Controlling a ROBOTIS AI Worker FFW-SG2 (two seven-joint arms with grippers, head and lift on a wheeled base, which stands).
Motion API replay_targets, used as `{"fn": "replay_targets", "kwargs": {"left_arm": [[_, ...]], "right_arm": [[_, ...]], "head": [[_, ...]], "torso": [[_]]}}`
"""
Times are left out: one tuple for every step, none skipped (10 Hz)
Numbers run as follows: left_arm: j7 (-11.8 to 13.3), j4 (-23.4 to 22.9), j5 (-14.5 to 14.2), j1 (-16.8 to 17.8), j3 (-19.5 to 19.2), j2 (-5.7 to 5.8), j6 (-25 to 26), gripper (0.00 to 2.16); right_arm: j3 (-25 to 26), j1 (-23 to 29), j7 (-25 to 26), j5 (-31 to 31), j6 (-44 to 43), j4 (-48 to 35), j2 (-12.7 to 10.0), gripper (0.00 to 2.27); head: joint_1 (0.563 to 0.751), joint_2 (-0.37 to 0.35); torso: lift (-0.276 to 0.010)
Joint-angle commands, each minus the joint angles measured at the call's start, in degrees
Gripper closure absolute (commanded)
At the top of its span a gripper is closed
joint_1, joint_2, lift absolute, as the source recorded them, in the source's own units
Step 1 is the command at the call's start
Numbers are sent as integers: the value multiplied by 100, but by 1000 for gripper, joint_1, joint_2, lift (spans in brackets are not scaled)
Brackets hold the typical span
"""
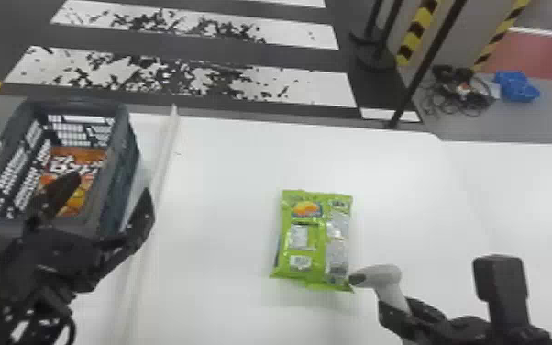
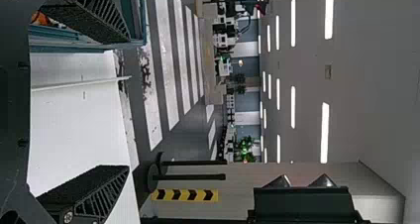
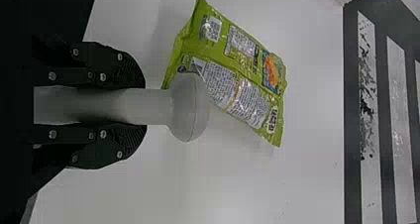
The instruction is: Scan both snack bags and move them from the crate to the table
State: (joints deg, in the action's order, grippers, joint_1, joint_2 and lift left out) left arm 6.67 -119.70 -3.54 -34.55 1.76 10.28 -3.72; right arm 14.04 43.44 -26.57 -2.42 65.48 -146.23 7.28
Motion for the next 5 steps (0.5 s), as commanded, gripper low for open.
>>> {"fn": "replay_targets", "kwargs": {"left_arm": [[0,-9,3,-26,0,1,-36,83],[0,-9,3,-35,0,-8,-54,83],[0,-18,3,-70,-9,-8,-107,83],[0,-27,3,-87,-26,-8,-160,83],[9,-27,3,-96,-26,-8,-195,83]], "right_arm": [[-24,33,-85,-136,146,-195,-7,2253],[-85,33,-112,-206,216,-274,-25,2253],[-173,-3,-112,-197,216,-274,-25,2253],[-252,-117,-103,-189,216,-151,-16,2253],[-314,-240,-94,-180,199,-2,-16,2253]], "head": [[695,-119],[695,-102],[695,-83],[695,-74],[695,-62]], "torso": [[-88],[-88],[-88],[-88],[-88]]}}
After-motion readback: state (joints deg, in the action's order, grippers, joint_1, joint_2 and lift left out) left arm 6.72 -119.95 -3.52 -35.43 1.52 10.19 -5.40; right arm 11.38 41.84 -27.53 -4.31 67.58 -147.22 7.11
